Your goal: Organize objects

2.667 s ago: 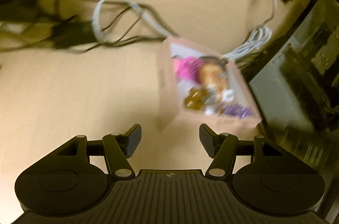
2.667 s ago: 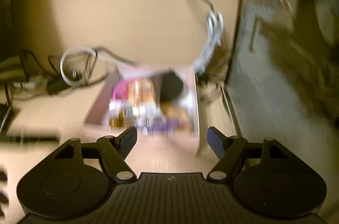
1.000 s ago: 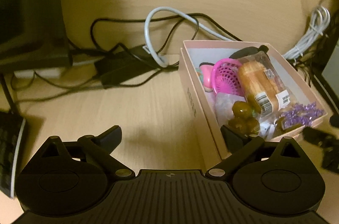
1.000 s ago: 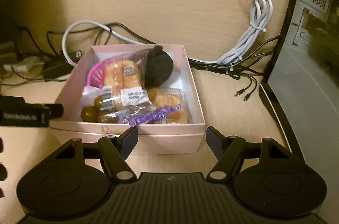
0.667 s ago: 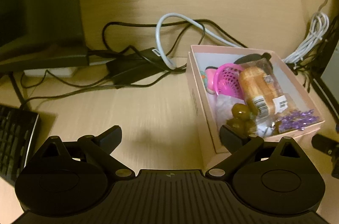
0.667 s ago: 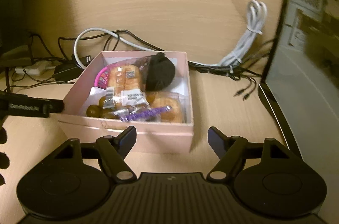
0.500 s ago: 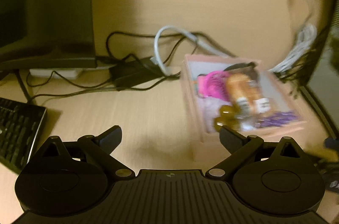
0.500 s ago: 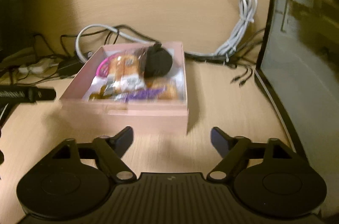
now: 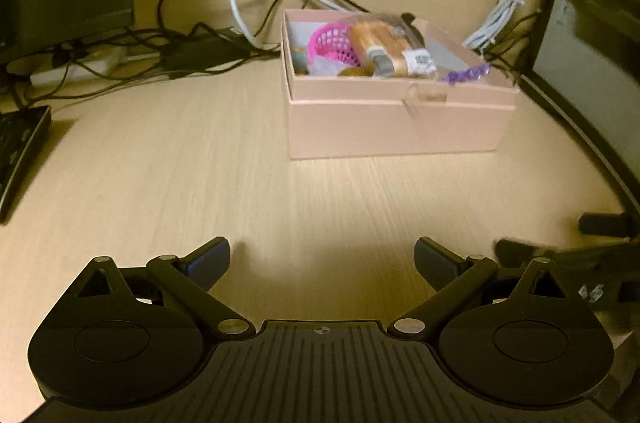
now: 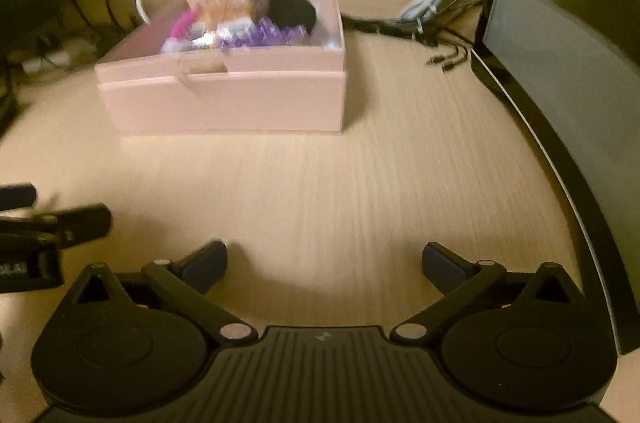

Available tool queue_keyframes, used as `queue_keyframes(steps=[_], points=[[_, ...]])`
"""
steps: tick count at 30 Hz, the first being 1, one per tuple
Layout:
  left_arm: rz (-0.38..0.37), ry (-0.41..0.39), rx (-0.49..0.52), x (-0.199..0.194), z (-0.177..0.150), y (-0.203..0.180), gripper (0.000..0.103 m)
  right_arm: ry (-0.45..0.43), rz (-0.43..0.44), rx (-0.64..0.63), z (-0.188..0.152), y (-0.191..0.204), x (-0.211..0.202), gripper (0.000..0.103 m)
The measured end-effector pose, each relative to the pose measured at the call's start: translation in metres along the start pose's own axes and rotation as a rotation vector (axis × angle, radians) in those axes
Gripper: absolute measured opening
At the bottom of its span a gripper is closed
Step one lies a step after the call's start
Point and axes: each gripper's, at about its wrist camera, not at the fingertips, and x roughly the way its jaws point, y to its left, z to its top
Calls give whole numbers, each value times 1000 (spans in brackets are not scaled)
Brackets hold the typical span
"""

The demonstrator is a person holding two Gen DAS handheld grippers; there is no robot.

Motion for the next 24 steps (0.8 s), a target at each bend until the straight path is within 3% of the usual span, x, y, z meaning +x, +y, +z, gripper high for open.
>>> queue_keyframes(steps=[4, 12, 24], points=[[85, -45, 6, 9, -9, -8, 101, -52, 14, -17, -3, -4, 3, 103], [88, -84, 1, 14, -8, -12, 102, -124, -6, 0, -3, -4, 9, 103], [88, -84, 2, 15, -8, -13, 102, -124, -5, 2, -2, -4, 10, 103]])
